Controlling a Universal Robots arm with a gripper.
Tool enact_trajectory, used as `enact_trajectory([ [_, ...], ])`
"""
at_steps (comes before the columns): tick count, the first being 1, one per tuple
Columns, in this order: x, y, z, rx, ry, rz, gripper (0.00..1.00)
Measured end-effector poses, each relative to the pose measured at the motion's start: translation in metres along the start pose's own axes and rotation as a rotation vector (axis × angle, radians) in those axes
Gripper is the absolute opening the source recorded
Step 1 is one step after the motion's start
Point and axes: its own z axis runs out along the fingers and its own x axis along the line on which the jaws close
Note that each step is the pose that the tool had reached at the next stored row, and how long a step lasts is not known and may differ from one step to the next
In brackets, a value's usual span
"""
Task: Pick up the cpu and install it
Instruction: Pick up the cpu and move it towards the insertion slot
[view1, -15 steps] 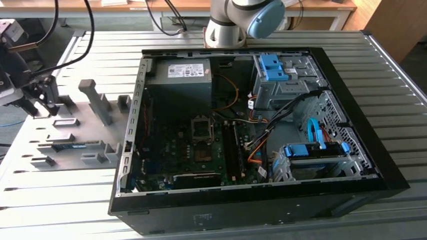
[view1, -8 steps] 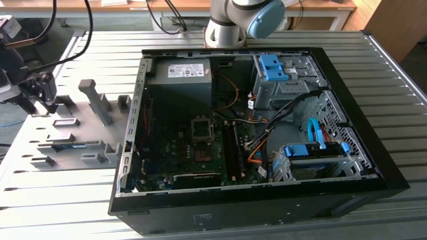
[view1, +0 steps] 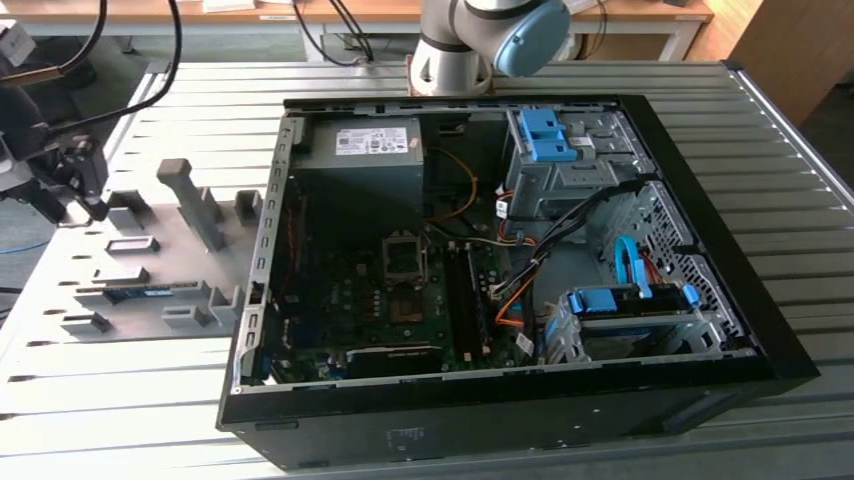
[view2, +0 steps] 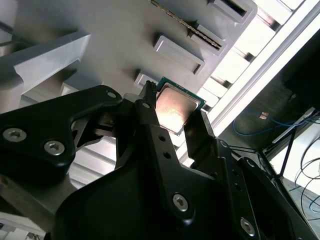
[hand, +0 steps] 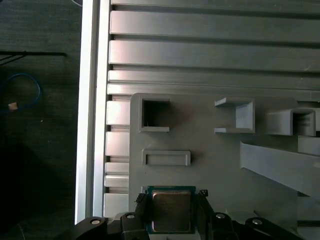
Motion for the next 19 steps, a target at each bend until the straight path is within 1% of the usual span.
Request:
enact_trajectory([
  [5,-0.0001,0.0001,-0.0056,0.0001,0.0,0.0,0.47],
  [13,-0.0004,0.0004,-0.0165,0.0,0.0001,0.0,0.47],
  [19,-0.0006,0.0005,-0.0225,0.0,0.0,0.0,0.47],
])
